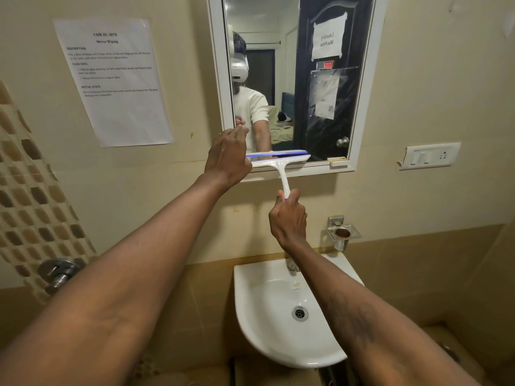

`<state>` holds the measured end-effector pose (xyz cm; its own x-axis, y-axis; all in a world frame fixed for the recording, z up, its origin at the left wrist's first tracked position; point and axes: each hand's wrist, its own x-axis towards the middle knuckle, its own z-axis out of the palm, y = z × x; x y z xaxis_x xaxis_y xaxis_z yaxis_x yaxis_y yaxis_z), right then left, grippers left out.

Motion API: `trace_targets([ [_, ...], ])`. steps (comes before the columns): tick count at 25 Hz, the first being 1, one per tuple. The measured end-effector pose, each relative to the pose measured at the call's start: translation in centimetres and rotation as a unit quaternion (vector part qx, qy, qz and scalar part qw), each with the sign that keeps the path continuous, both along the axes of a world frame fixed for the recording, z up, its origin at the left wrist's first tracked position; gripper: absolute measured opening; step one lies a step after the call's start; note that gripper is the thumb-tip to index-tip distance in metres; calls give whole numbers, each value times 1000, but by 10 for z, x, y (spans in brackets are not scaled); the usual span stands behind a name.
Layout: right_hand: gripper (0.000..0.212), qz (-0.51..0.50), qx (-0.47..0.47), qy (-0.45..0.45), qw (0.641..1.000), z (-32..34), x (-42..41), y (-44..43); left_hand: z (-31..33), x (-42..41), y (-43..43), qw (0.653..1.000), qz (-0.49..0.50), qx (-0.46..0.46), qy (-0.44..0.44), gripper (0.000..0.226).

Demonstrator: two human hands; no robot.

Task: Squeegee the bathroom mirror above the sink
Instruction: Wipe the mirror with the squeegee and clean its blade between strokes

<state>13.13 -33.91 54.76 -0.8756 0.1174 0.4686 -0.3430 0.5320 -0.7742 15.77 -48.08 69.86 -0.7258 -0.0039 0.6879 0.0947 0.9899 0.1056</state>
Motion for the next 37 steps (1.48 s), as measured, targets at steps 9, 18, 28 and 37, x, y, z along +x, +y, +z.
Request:
trace_targets([
  [9, 27, 6, -52, 120, 991, 104, -38, 26, 25, -13, 32, 999, 2, 16, 39, 44],
  [18, 31, 22, -61, 151, 986, 176, -86, 75, 45, -33, 84, 995, 40, 45, 86, 48],
  [28, 35, 35, -41, 130, 990, 154, -102, 68, 29, -47, 85, 995, 61, 48, 62, 48],
  [37, 28, 14, -45, 101, 994, 104, -99, 71, 11, -55, 72, 996, 50, 51, 44, 53],
])
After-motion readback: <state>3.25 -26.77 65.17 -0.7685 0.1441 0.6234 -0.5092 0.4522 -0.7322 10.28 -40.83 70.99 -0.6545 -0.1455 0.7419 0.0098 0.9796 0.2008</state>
